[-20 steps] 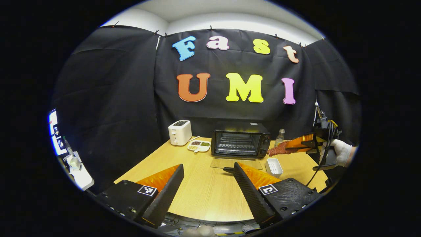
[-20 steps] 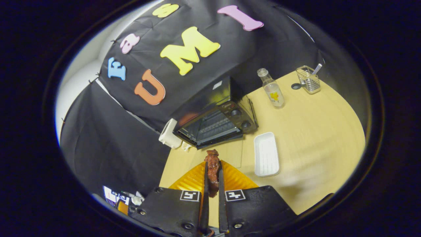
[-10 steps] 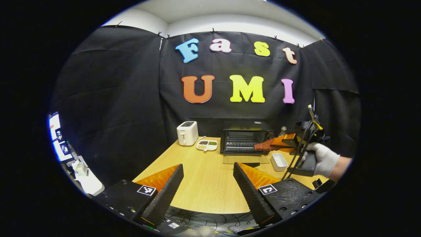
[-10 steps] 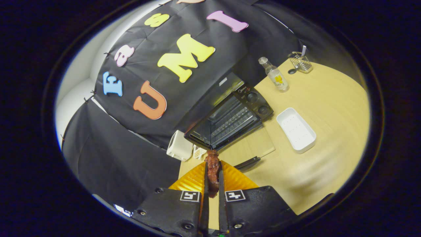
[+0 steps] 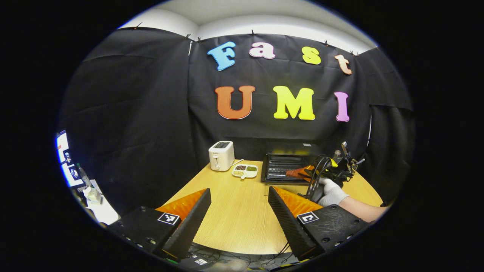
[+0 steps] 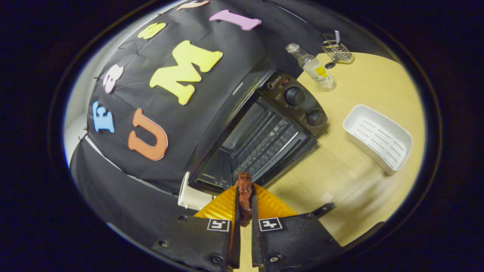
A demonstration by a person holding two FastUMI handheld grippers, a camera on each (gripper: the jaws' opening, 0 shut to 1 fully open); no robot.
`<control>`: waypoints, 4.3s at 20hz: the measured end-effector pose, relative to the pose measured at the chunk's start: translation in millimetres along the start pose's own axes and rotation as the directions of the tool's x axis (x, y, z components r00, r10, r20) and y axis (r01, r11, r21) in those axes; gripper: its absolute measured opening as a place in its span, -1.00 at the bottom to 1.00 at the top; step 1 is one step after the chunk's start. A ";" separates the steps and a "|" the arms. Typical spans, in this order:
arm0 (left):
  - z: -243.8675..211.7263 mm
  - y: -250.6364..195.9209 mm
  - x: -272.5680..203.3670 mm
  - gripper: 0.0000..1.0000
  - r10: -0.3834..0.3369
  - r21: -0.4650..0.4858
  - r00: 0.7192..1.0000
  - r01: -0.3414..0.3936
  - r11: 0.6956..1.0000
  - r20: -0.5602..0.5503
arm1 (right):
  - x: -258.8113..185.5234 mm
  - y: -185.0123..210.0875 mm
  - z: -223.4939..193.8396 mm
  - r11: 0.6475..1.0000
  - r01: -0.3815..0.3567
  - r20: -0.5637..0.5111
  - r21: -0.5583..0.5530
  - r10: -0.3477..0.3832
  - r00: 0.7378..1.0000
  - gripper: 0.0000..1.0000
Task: Open the electric oven with the left hand, put the food in, and close the electric oven.
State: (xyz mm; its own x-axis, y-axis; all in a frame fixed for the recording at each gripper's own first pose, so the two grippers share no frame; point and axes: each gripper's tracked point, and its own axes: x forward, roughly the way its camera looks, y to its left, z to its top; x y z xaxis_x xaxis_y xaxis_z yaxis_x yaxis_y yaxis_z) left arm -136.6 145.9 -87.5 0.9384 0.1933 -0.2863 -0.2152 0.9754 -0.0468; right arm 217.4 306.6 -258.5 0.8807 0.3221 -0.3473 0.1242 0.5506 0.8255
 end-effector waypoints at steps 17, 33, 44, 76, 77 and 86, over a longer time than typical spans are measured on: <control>-5.0 10.3 76.0 0.94 0.065 -0.024 0.993 -0.067 0.997 -0.098 | 141.1 7.3 39.5 0.990 0.079 0.142 -0.119 -0.062 0.988 -0.63; 9.1 -2.4 44.4 0.94 0.031 -0.023 0.999 -0.031 0.999 -0.022 | 23.6 21.7 64.5 0.867 0.105 0.183 -0.488 -0.016 0.983 0.65; 0.3 -4.1 -61.9 0.94 0.015 -0.026 0.996 -0.013 1.000 0.084 | -252.9 33.7 88.2 0.654 0.072 0.184 -0.753 0.104 0.977 0.99; -165.6 -223.5 156.5 0.94 -0.195 0.034 0.963 0.204 0.978 -0.184 | -416.7 -65.9 244.3 0.580 0.269 0.315 -0.769 -0.024 0.949 1.00; -172.2 -224.9 168.8 0.94 -0.207 0.038 0.958 0.219 0.975 -0.197 | -414.3 -65.8 242.2 0.581 0.288 0.327 -0.761 -0.040 0.944 1.00; -217.8 -227.9 235.5 0.94 -0.245 0.061 0.927 0.272 0.960 -0.284 | -403.3 -62.7 230.4 0.584 0.386 0.371 -0.714 -0.152 0.916 1.00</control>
State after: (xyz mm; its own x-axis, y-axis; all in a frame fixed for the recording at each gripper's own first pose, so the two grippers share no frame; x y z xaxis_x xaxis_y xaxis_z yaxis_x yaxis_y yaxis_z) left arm 74.6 -53.8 -352.7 0.8461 -0.0893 -0.5254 0.0652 0.9958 -0.0642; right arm -40.2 -35.3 -67.7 0.9575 -0.0746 -0.2785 0.0863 0.9958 0.0300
